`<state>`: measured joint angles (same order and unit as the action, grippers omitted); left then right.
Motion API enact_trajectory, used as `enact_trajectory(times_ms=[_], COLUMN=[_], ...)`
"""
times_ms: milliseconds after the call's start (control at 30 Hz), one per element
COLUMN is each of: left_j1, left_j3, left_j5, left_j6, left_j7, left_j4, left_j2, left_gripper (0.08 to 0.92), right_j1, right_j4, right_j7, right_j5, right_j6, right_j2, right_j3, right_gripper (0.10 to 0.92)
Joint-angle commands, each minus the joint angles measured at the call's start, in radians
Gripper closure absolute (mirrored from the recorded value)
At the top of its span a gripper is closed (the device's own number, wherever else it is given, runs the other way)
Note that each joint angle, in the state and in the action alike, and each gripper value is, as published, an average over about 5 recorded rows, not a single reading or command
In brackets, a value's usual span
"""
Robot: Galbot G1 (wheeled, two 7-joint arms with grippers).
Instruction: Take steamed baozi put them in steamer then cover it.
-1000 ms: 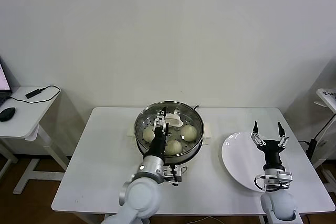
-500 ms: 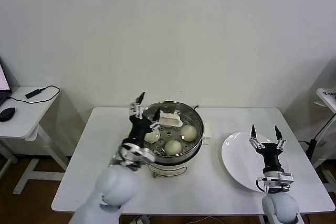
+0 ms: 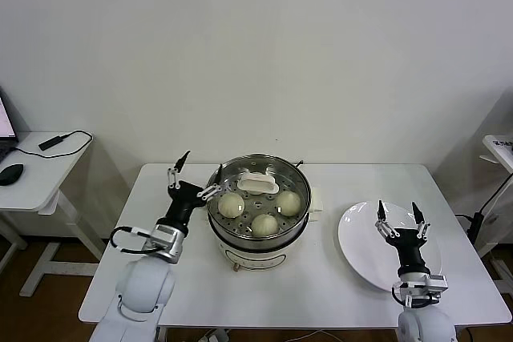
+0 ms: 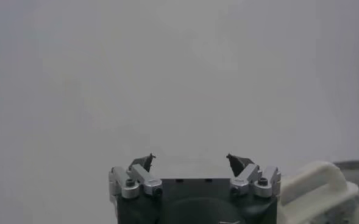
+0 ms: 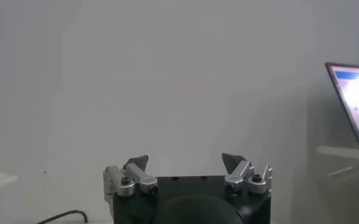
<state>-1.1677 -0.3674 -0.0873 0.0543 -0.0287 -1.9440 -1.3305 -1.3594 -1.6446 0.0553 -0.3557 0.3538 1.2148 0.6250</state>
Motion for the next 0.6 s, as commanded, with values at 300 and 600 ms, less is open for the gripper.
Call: enact_trajectory(times_ms=[300,600], left_j1=[-0.143,-0.154], left_j3=[-0.157,-0.188], left_j5=[0.088,0.058], left_j6=[-0.139,-0.145], left_j7=[0.003,0.007], left_j4=[0.072,0.097], left_j2=[-0.007,-0.006], left_gripper=[0.177,0.177], right_j1=[-0.1,-0.147], right_j4=[-0.024,-0.028], right_j7=[-0.016,-0.023], right_j5=[-0.004,0.007], right_j6=[0.029,0.056], right_j2=[0.016,0.032], right_j3=[0.01,0.018], right_gripper=[0.203,0.203])
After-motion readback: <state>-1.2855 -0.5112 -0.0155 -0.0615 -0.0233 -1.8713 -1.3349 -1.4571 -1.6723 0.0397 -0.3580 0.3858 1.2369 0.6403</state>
